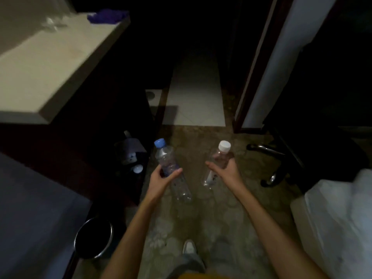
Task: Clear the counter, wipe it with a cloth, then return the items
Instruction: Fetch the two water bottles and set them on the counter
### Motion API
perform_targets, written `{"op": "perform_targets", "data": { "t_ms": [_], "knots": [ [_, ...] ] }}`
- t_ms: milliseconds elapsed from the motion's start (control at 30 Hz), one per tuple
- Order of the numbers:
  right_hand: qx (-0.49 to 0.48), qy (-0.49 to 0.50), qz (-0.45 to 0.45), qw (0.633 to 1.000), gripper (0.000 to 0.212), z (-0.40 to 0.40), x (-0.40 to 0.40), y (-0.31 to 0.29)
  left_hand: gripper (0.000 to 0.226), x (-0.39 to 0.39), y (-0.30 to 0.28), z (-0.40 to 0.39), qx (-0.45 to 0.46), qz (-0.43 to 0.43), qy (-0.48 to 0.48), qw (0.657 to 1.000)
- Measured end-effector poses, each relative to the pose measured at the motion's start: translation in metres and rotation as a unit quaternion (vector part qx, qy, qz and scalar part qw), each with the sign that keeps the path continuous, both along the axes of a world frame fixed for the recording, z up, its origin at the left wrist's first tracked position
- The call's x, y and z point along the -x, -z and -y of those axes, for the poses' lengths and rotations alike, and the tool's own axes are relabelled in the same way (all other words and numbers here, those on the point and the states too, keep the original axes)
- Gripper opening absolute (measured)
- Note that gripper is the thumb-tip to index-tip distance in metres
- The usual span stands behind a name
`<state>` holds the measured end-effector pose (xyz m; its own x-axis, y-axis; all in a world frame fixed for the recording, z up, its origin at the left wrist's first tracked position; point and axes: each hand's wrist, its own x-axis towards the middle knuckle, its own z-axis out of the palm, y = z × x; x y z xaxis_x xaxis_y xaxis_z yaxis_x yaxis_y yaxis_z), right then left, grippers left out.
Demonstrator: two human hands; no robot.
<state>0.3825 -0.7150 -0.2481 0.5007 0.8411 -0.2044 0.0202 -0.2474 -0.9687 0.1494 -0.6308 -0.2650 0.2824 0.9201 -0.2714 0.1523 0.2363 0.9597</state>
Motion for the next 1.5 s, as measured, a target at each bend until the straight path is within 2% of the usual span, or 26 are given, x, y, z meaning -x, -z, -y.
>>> {"op": "perform_targets", "data": {
  "t_ms": [67,167,467,667,800,933,1000,1067,1233,1300,1500],
  "knots": [
    [-0.012,-0.005,-0.003,1.0,0.077,-0.054,-0.018,-0.02,0.047,-0.016,-0.018,-0.055,-0.01,0.004,-0.003,1.0],
    [-0.032,-0.028,0.009,0.999,0.081,-0.135,-0.043,-0.036,0.05,-0.041,-0.039,-0.129,-0.029,0.021,-0.022,0.999],
    [-0.038,-0.119,-0.001,0.992,0.079,-0.392,-0.109,-0.038,0.051,-0.108,-0.04,-0.339,-0.071,0.041,-0.119,0.99],
    [-0.104,-0.226,0.004,0.969,0.094,-0.573,-0.127,-0.098,0.054,-0.123,-0.111,-0.475,-0.147,0.043,-0.207,0.966],
    [-0.179,-0.277,-0.003,0.944,0.099,-0.684,-0.101,-0.147,0.05,-0.104,-0.178,-0.549,-0.23,0.027,-0.269,0.935],
    [-0.242,-0.332,-0.011,0.911,0.087,-0.786,-0.057,-0.194,0.052,-0.062,-0.237,-0.619,-0.288,0.033,-0.313,0.904],
    [-0.273,-0.357,0.001,0.893,0.074,-0.838,-0.033,-0.215,0.054,-0.037,-0.264,-0.656,-0.324,0.023,-0.328,0.887],
    [-0.292,-0.374,0.016,0.88,0.06,-0.885,-0.005,-0.233,0.055,-0.011,-0.285,-0.691,-0.336,-0.009,-0.34,0.878],
    [-0.309,-0.423,0.022,0.851,0.058,-0.986,0.061,-0.267,0.062,0.047,-0.316,-0.77,-0.35,-0.048,-0.387,0.852],
    [-0.304,-0.443,0.019,0.843,0.061,-1.011,0.085,-0.276,0.066,0.061,-0.323,-0.796,-0.343,-0.061,-0.397,0.849],
    [-0.297,-0.516,0.008,0.803,0.096,-1.079,0.153,-0.279,0.065,0.086,-0.314,-0.864,-0.327,-0.121,-0.43,0.833]
  ]
}}
